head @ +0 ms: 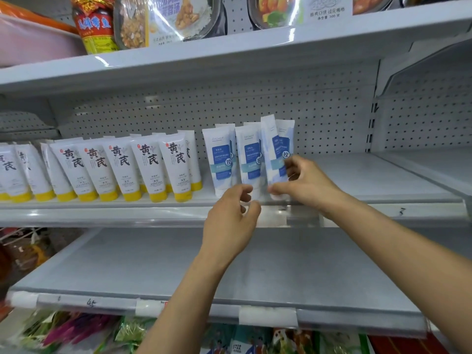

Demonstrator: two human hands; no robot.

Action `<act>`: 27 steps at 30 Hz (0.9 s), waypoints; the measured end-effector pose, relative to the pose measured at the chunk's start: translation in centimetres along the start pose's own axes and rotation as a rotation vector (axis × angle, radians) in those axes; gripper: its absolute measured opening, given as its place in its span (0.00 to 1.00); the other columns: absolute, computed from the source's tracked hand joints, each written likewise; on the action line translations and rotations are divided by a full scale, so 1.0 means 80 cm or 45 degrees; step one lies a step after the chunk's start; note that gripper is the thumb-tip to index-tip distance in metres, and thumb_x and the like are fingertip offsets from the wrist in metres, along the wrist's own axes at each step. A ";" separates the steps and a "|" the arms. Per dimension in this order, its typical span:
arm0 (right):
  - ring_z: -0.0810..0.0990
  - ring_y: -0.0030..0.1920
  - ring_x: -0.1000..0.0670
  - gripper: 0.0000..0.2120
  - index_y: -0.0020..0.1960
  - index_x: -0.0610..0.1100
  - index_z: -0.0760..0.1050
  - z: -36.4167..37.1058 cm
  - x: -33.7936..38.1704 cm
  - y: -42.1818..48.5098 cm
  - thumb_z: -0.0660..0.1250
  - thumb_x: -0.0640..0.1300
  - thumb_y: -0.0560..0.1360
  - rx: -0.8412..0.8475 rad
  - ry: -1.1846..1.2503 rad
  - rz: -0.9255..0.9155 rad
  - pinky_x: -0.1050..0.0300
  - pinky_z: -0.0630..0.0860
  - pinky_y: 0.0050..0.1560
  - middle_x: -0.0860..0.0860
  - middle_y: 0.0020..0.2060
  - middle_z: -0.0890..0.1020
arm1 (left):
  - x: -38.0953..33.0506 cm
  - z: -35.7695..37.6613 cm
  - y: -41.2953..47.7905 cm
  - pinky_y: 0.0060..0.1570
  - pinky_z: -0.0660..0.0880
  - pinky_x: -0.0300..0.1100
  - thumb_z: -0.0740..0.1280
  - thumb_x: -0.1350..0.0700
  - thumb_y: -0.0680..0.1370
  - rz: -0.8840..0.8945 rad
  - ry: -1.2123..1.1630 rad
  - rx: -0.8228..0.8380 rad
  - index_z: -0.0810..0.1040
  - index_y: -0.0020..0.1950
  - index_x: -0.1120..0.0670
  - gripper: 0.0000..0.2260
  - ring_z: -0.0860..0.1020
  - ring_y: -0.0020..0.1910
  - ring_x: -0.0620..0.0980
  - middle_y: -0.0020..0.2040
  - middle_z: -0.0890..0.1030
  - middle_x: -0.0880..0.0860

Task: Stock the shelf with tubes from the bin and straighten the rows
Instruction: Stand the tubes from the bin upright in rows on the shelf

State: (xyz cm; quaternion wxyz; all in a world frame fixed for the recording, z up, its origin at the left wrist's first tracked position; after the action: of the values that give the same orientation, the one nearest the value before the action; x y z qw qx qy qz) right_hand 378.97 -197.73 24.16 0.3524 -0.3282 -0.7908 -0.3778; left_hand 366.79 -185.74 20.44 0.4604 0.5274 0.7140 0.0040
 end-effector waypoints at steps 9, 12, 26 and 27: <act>0.77 0.50 0.50 0.25 0.57 0.47 0.69 0.005 -0.017 0.020 0.77 0.43 0.66 -0.131 -0.163 0.067 0.56 0.73 0.48 0.52 0.52 0.78 | 0.005 -0.003 -0.001 0.50 0.78 0.47 0.60 0.46 0.80 0.034 0.309 0.142 0.74 0.62 0.44 0.12 0.79 0.48 0.46 0.46 0.77 0.40; 0.78 0.53 0.49 0.27 0.60 0.46 0.69 0.008 -0.023 0.026 0.77 0.44 0.65 -0.118 -0.205 0.107 0.51 0.76 0.54 0.51 0.54 0.78 | 0.008 -0.003 0.000 0.50 0.78 0.48 0.60 0.47 0.80 0.017 0.307 0.165 0.74 0.62 0.44 0.12 0.79 0.47 0.45 0.45 0.77 0.40; 0.78 0.54 0.47 0.28 0.61 0.44 0.67 0.005 -0.022 0.028 0.76 0.44 0.66 -0.058 -0.289 0.176 0.51 0.77 0.54 0.49 0.57 0.78 | 0.009 0.009 0.006 0.49 0.77 0.47 0.60 0.45 0.79 0.002 0.288 0.154 0.75 0.59 0.43 0.11 0.79 0.47 0.45 0.45 0.80 0.41; 0.78 0.54 0.47 0.28 0.61 0.44 0.66 0.004 -0.021 0.027 0.76 0.44 0.67 -0.046 -0.288 0.178 0.52 0.76 0.53 0.48 0.57 0.78 | 0.008 0.009 0.006 0.49 0.77 0.47 0.60 0.45 0.79 0.003 0.294 0.158 0.75 0.59 0.43 0.11 0.79 0.47 0.46 0.45 0.80 0.41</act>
State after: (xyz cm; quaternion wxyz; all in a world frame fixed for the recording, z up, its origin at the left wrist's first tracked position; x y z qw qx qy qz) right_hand 381.45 -196.81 23.47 0.2806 -0.4293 -0.7937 -0.3270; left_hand 367.61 -185.40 19.84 0.3418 0.5516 0.7606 0.0211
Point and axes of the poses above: each hand's wrist, its own y-axis towards the middle knuckle, its own z-axis out of the palm, x = y × z, the point moved 2 cm from there along y, towards the middle knuckle
